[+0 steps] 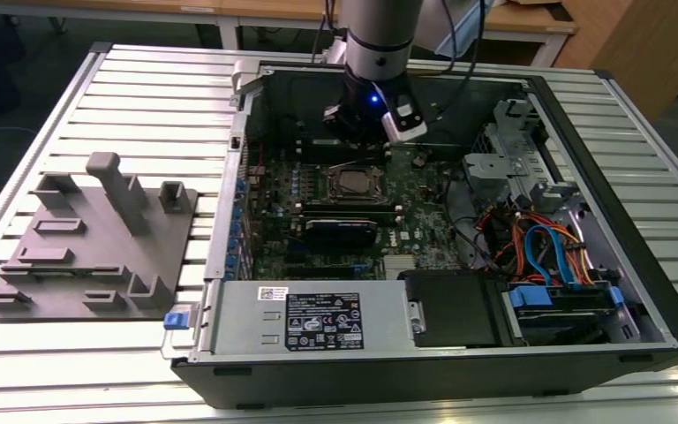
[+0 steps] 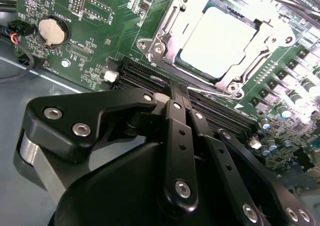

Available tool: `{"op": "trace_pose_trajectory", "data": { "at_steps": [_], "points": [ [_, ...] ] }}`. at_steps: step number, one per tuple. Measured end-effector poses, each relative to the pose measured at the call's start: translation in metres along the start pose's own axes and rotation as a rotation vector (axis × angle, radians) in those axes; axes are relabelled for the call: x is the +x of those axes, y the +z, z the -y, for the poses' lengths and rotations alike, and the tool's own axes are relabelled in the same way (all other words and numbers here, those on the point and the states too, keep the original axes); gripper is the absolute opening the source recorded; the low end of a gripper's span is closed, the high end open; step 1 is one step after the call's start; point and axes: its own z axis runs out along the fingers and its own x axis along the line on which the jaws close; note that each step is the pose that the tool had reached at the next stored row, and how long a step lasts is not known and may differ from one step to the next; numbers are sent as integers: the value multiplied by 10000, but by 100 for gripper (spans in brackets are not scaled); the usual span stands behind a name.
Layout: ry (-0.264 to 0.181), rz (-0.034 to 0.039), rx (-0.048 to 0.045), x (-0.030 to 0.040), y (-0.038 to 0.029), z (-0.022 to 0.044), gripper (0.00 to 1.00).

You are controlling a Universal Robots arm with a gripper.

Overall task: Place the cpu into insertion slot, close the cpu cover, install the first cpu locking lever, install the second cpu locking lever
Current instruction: 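Install the first cpu locking lever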

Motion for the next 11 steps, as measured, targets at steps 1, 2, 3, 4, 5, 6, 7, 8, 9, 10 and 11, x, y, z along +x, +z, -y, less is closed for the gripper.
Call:
{"op": "trace_pose_trajectory", "data": {
  "at_steps": [1,2,3,4,5,6,7,8,9,10,11],
  "points": [
    [1,0,0,-3,7,1,10],
    [2,1,0,-5,15,2,10],
    [4,0,0,-8,22,2,10],
    [12,0,1,-8,28,3,10],
    [19,1,1,-11,33,3,10],
    [33,3,1,-13,39,4,10],
    [46,3,2,-16,45,5,10],
    [59,4,2,-18,51,5,10],
    [77,4,3,-20,57,6,10],
    [98,3,4,-20,64,7,10],
    [118,0,4,-20,73,8,10]
  ]
}}
